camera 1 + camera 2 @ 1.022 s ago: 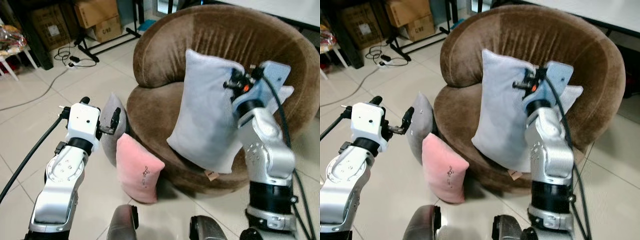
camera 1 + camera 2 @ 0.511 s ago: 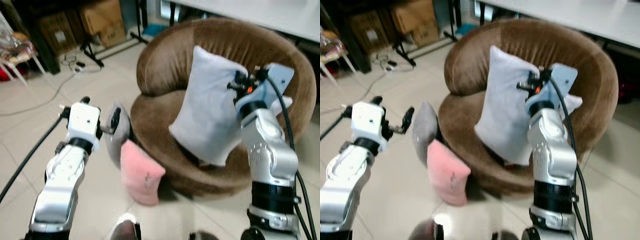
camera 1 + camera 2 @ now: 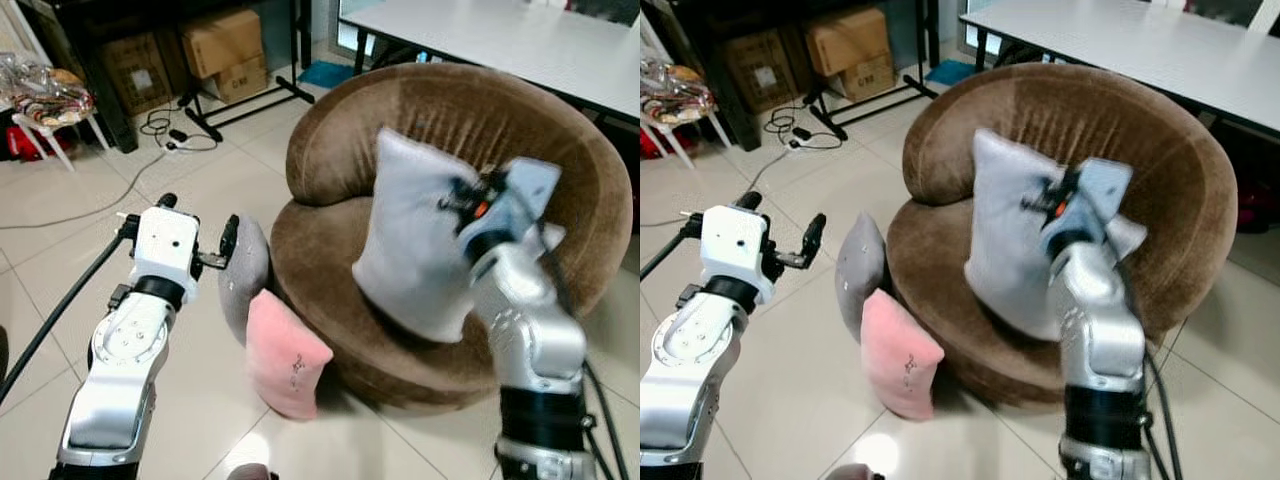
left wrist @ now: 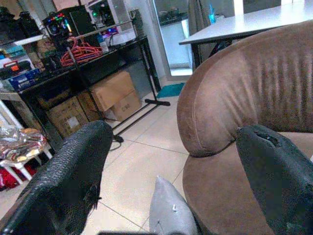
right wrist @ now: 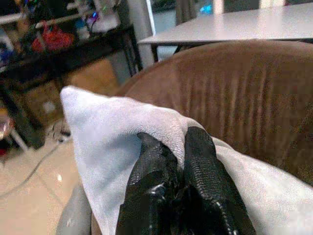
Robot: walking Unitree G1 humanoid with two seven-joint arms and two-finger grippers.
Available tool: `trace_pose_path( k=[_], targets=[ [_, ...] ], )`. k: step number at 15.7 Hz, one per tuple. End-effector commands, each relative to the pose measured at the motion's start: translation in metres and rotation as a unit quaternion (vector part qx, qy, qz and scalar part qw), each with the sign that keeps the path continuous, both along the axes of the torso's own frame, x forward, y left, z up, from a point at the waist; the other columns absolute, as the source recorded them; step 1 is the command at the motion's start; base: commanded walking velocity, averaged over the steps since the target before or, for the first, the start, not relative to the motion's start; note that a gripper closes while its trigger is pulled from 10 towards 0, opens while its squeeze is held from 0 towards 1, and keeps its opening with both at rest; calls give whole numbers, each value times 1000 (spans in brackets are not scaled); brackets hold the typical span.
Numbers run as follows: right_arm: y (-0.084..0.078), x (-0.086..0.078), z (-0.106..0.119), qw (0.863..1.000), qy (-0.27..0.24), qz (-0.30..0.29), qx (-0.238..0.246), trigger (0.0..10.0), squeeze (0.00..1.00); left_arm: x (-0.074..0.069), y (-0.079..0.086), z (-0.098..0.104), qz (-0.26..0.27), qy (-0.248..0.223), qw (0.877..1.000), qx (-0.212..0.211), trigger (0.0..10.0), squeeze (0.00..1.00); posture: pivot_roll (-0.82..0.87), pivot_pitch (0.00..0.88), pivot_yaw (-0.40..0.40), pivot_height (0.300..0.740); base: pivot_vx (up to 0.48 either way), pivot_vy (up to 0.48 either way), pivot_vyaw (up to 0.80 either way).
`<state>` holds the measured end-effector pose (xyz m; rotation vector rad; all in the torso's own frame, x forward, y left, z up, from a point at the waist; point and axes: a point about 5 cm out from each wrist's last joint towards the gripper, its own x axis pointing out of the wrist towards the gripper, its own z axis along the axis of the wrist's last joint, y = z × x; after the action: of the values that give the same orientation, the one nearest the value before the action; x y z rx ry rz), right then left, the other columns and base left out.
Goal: Move the pillow to the sofa from floor
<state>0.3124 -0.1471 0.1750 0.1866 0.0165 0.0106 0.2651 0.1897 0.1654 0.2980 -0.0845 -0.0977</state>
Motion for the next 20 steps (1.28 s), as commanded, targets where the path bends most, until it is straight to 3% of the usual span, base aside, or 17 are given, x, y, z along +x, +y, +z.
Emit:
trace_pose_path(
  k=[1, 3, 5, 9, 14, 20],
  targets=[
    [-1, -2, 13, 999, -37, 1, -28, 10000, 0, 0, -1, -3, -1, 7, 1000, 4, 10000, 0, -47, 0, 1, 740, 0, -319, 0],
    [0, -3, 13, 998, -52, -6, -44, 10000, 0, 0, -1, -4, -2, 8, 1000, 6, 10000, 0, -51, 0, 7, 740, 0, -317, 0],
    [-1, -3, 14, 997, -65, -30, -13, 10000, 0, 1, -2, -4, -3, 9, 1000, 7, 10000, 0, -54, 0, 11, 740, 0, -321, 0],
    [5, -4, 15, 997, -83, 4, 3, 10000, 0, 2, -1, -4, -5, 10, 1000, 10, 10000, 0, -53, 0, 12, 740, 0, -302, 0],
    [15, -7, 2, 998, -52, 46, -1, 10000, 0, 1, 0, -3, -4, 8, 1000, 2, 10000, 0, -47, 0, 10, 740, 0, 0, 0],
    [20, -6, -1, 998, -42, 54, -11, 10000, 0, 1, -2, -2, -20, 7, 1000, -10, 10000, 0, -47, 0, 13, 740, 91, 0, 0]
  ],
)
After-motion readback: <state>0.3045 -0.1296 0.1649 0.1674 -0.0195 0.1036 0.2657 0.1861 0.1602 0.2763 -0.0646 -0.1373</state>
